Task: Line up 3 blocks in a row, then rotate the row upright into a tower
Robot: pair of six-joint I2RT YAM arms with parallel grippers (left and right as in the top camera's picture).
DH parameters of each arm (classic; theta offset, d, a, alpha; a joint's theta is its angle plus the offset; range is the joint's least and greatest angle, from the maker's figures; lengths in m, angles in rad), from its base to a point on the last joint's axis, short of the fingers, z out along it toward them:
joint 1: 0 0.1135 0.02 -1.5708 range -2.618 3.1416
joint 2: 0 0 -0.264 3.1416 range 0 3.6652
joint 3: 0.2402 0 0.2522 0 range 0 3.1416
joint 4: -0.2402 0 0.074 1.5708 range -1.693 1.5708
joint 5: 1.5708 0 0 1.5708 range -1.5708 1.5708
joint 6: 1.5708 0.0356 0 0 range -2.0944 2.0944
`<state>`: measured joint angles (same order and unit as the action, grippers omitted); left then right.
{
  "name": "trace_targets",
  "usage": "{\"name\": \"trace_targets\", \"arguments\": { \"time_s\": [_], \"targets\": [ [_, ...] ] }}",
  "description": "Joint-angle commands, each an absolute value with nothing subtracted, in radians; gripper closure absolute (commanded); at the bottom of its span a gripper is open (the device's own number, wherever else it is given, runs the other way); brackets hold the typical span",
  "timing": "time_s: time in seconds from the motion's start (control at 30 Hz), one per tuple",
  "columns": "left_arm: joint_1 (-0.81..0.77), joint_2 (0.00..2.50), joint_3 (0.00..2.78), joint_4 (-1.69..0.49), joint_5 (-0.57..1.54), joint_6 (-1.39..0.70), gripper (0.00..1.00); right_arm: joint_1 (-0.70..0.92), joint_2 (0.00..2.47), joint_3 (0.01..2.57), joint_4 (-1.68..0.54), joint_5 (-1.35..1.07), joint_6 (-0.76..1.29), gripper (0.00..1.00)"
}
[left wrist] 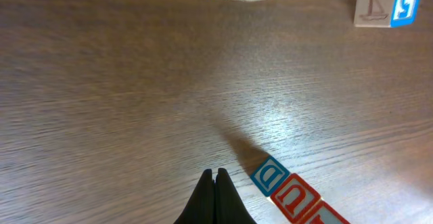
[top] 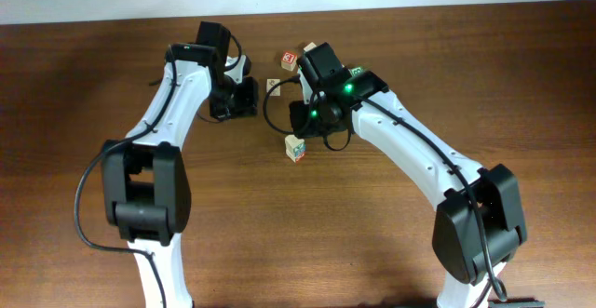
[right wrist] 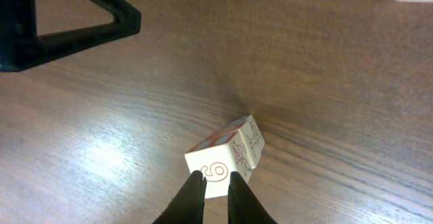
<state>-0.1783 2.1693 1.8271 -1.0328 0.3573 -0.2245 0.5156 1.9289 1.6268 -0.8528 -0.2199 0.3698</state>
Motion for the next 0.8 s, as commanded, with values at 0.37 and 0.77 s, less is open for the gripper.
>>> {"name": "trace_targets", "arguments": {
  "time_s": [0.37,0.77],
  "targets": [
    [-0.178,1.781,1.848,-1.095,0.076,-0.154,1.00,0.374,1.638,1.740,-1.036,-0.113,0.317,0.83],
    [-0.178,1.707,1.848,-1.191,-0.083,-0.166,0.01,0.075,1.236,1.740,-1.301,0.020,0.294,0.34]
  ]
}}
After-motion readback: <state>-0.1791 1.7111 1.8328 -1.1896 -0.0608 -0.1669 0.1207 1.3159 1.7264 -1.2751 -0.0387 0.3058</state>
